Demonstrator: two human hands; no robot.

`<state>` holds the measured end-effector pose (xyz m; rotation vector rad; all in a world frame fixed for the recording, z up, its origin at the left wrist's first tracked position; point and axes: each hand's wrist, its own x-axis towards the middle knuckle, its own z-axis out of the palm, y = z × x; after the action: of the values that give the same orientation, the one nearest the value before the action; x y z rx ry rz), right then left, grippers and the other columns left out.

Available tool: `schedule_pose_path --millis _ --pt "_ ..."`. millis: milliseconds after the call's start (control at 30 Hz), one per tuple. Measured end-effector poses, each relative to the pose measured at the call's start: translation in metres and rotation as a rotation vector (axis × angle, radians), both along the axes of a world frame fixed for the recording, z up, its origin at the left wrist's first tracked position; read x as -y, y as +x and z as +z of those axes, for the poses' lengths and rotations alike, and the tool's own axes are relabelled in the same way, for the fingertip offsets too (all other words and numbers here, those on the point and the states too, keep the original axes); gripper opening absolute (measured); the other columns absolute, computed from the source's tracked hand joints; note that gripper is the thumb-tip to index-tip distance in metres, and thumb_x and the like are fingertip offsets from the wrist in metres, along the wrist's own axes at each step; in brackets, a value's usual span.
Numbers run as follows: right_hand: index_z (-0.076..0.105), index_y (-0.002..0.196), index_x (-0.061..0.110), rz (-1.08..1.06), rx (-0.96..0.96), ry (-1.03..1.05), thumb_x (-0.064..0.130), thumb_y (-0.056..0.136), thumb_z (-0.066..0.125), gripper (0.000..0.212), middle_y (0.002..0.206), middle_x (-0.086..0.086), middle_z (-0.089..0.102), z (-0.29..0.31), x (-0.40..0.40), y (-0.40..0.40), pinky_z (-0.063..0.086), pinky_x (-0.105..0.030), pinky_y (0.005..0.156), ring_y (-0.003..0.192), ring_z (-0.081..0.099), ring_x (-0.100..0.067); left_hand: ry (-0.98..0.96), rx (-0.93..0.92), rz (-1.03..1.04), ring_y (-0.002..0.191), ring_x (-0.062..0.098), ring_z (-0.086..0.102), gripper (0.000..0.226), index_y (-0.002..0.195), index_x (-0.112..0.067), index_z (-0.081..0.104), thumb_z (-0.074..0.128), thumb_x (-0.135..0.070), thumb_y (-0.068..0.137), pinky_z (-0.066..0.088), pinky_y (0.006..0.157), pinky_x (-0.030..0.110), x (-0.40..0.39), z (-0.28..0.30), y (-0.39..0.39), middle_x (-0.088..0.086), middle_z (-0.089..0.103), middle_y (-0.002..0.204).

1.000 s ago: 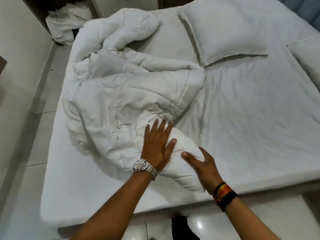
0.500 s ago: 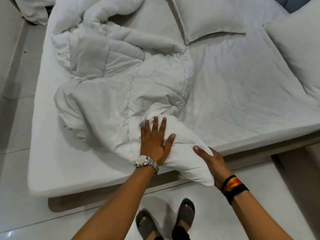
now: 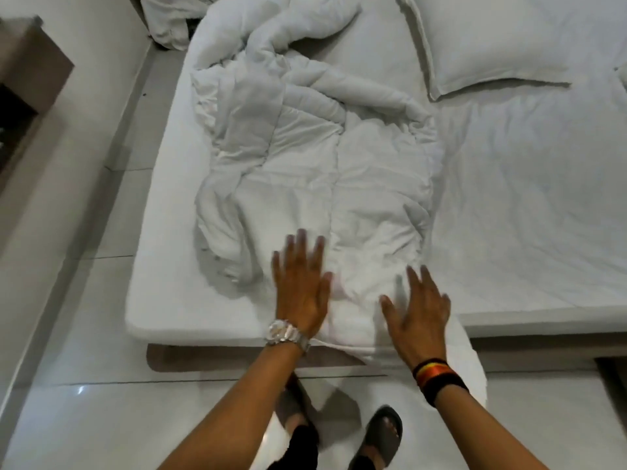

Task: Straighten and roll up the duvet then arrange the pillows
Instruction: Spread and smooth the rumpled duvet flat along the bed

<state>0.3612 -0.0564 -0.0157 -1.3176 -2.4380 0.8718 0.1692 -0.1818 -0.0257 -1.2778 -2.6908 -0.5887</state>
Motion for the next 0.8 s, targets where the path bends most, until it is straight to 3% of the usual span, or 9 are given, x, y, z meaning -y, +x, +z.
schedule_pose_path --millis 67,167,267,333,400,500,600,700,800 --pt "0.034 0.164 0.020 0.191 -0.024 0.091 0.054 0.102 0.056 0.074 0.175 -0.011 0.022 0.007 0.012 -0.053 0.007 -0.060 0.129 0.160 0.022 -0.030 0.103 0.098 0.294 0.161 0.040 0.005 0.075 0.167 -0.012 0.019 0.039 -0.048 0.104 0.008 0.126 0.062 0.039 -0.001 -0.045 0.020 0.002 0.174" --pt "0.020 0.169 0.026 0.443 0.037 0.192 0.066 0.103 0.041 0.080 0.178 -0.010 0.004 0.004 0.031 -0.133 0.000 -0.064 0.128 0.164 0.006 -0.030 0.135 0.391 0.583 0.161 0.038 -0.001 0.105 0.167 -0.013 -0.001 0.042 -0.072 0.093 0.007 0.125 0.064 0.088 -0.017 -0.109 0.018 -0.003 0.174" --pt "0.006 0.170 0.035 0.550 0.110 0.258 0.079 0.099 0.027 0.085 0.178 -0.008 -0.007 -0.009 0.044 -0.197 -0.005 -0.069 0.125 0.164 -0.004 -0.032 0.150 0.689 0.539 0.160 0.035 0.016 0.139 0.165 -0.028 -0.015 0.062 -0.090 0.068 0.016 0.127 0.058 0.103 -0.036 -0.156 0.012 0.008 0.175" --pt "0.002 0.169 0.039 0.549 0.156 0.273 0.084 0.096 0.023 0.088 0.178 -0.007 -0.008 -0.022 0.048 -0.228 -0.006 -0.073 0.122 0.164 -0.003 -0.034 0.190 0.784 0.467 0.158 0.029 0.024 0.157 0.165 -0.035 -0.011 0.084 -0.085 0.050 0.028 0.125 0.054 0.100 -0.045 -0.181 0.002 0.012 0.175" --pt "0.003 0.168 0.040 0.512 0.199 0.292 0.087 0.094 0.025 0.090 0.178 -0.008 -0.002 -0.035 0.047 -0.245 -0.003 -0.077 0.120 0.164 0.003 -0.035 0.228 0.774 0.408 0.160 0.024 0.020 0.163 0.167 -0.030 -0.003 0.091 -0.078 0.042 0.030 0.125 0.052 0.089 -0.054 -0.197 0.000 0.011 0.175" --pt "0.005 0.169 0.040 0.461 0.234 0.309 0.087 0.093 0.030 0.092 0.178 -0.008 0.003 -0.053 0.042 -0.261 0.002 -0.079 0.119 0.163 0.009 -0.034 0.291 0.798 0.310 0.148 0.024 0.043 0.135 0.163 -0.034 0.014 0.088 -0.067 0.056 0.042 0.117 0.044 0.068 -0.063 -0.214 0.005 0.041 0.164" --pt "0.003 0.168 0.041 0.435 0.237 0.296 0.088 0.093 0.028 0.092 0.178 -0.007 0.004 -0.056 0.037 -0.266 0.002 -0.078 0.119 0.163 0.010 -0.033 0.279 0.794 0.332 0.115 0.036 0.069 0.105 0.162 -0.035 0.018 0.074 -0.060 0.078 0.057 0.087 0.035 0.056 -0.057 -0.215 0.015 0.071 0.130" --pt "-0.001 0.167 0.043 0.411 0.227 0.248 0.087 0.092 0.027 0.091 0.179 -0.005 0.000 -0.041 0.043 -0.265 0.000 -0.075 0.122 0.164 0.006 -0.030 0.349 0.789 0.331 0.108 0.032 0.072 0.083 0.161 -0.025 0.030 0.070 -0.047 0.092 0.058 0.081 0.031 0.068 -0.040 -0.202 0.012 0.074 0.122" --pt "-0.003 0.166 0.047 0.389 0.195 0.195 0.088 0.092 0.025 0.089 0.179 -0.002 -0.003 -0.013 0.051 -0.258 -0.004 -0.071 0.124 0.164 0.002 -0.027 0.411 0.834 0.382 0.104 0.011 0.066 0.072 0.158 -0.027 0.037 0.070 -0.045 0.096 0.043 0.070 -0.002 0.106 -0.010 -0.184 -0.016 0.067 0.114"
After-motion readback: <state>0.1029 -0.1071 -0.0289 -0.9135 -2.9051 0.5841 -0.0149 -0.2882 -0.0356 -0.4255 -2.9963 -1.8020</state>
